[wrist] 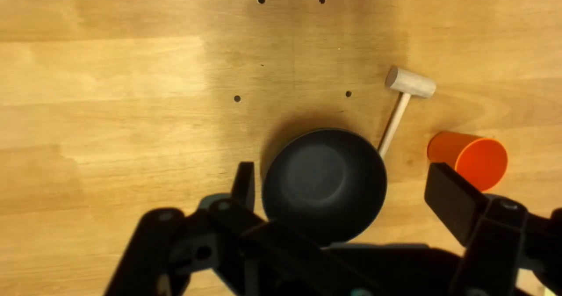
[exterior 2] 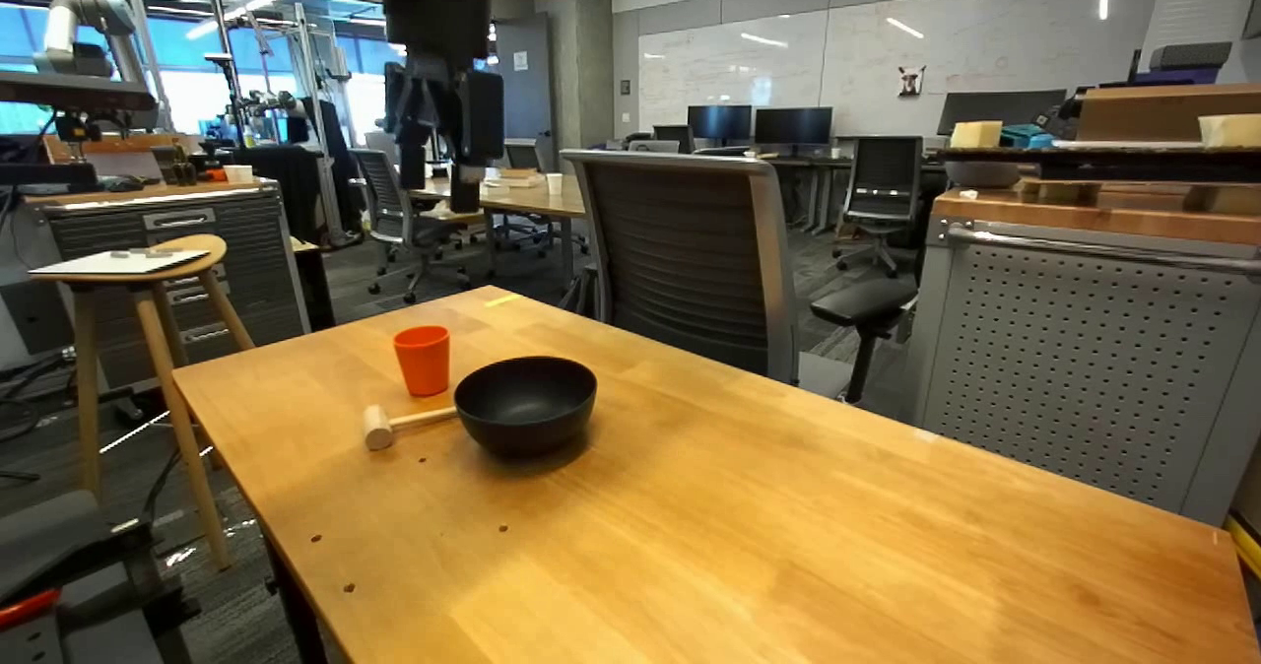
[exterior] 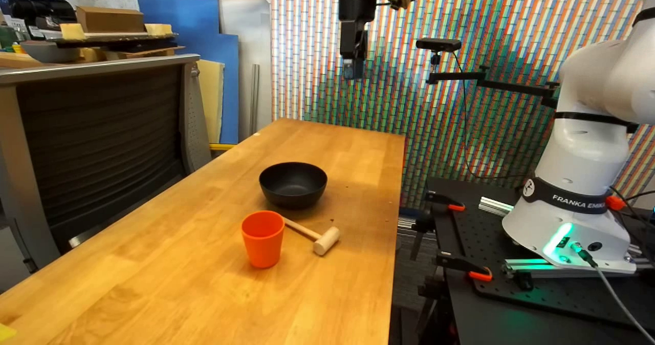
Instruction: Put the cup in the bowl
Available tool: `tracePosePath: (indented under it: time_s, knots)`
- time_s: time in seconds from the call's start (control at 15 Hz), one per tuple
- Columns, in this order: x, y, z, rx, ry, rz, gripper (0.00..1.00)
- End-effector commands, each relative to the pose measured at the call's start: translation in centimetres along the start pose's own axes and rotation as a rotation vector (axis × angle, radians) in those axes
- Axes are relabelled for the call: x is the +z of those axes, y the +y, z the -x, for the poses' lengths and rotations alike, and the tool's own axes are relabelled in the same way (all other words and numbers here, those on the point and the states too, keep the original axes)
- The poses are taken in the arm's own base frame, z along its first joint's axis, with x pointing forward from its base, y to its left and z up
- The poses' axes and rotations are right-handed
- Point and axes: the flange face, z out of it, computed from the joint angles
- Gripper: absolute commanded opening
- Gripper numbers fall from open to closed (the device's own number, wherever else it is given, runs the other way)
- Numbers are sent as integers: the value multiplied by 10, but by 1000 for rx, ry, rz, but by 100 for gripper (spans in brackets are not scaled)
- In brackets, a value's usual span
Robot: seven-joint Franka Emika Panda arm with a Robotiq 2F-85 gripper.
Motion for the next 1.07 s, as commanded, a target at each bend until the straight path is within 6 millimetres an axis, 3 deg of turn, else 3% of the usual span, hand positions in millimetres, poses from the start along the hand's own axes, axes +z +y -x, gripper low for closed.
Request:
tracePosePath:
  time_s: [0.0, 0.33, 0.6, 0.73, 1.0]
  knots:
    - [39, -58, -66, -153, -114, 63, 100]
    - [114, -138, -135, -351, -219, 167, 100]
    - [168, -188, -172, -465, -279, 143, 100]
    - [191, -207, -185, -514, -311, 114, 100]
    - [223, -227, -207, -575, -379, 81, 100]
